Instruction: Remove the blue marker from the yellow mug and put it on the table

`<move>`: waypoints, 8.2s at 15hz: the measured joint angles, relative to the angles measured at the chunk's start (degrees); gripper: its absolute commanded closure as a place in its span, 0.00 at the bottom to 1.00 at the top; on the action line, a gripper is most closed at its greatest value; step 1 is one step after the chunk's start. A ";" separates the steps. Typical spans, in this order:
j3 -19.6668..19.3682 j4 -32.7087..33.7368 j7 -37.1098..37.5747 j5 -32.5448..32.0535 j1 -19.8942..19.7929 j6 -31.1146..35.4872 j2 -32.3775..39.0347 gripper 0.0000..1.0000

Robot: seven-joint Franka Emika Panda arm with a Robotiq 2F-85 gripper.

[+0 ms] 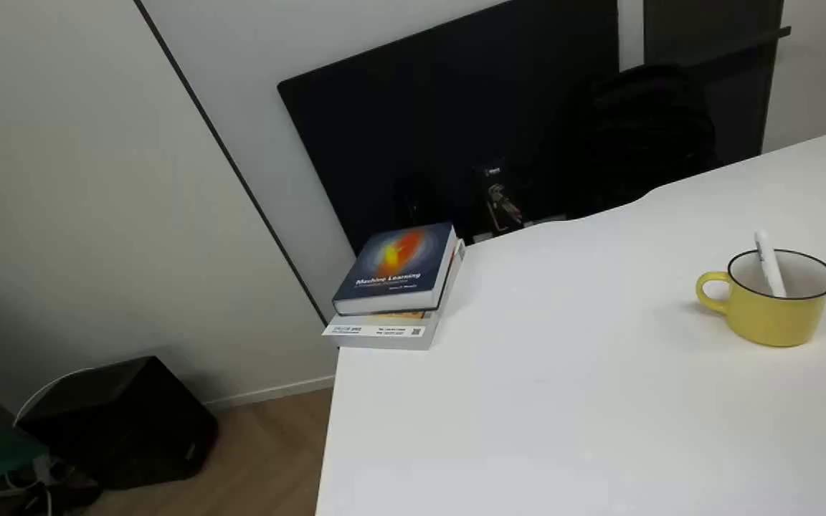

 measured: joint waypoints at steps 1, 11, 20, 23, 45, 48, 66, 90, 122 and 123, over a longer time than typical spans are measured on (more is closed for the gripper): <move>0.00 -0.02 0.00 0.00 0.00 -0.10 0.02 0.00; 0.00 -0.02 0.00 0.00 0.00 -0.13 0.36 0.00; -2.47 5.92 -2.99 -0.04 -0.02 2.52 11.92 0.00; -4.52 11.88 -4.62 0.36 0.02 4.20 21.91 0.00; -3.69 63.55 -16.43 11.72 3.58 -16.52 66.92 0.00; -2.72 66.91 -16.45 11.73 4.52 -18.79 69.38 0.00; -1.84 72.14 -17.84 11.61 6.19 -22.94 76.53 0.00; 1.48 115.13 -21.12 11.92 7.45 -37.23 111.04 0.00; 0.97 125.30 -20.71 11.72 9.58 -35.92 118.22 0.00; 0.97 125.31 -20.47 12.12 9.55 -35.92 118.23 0.00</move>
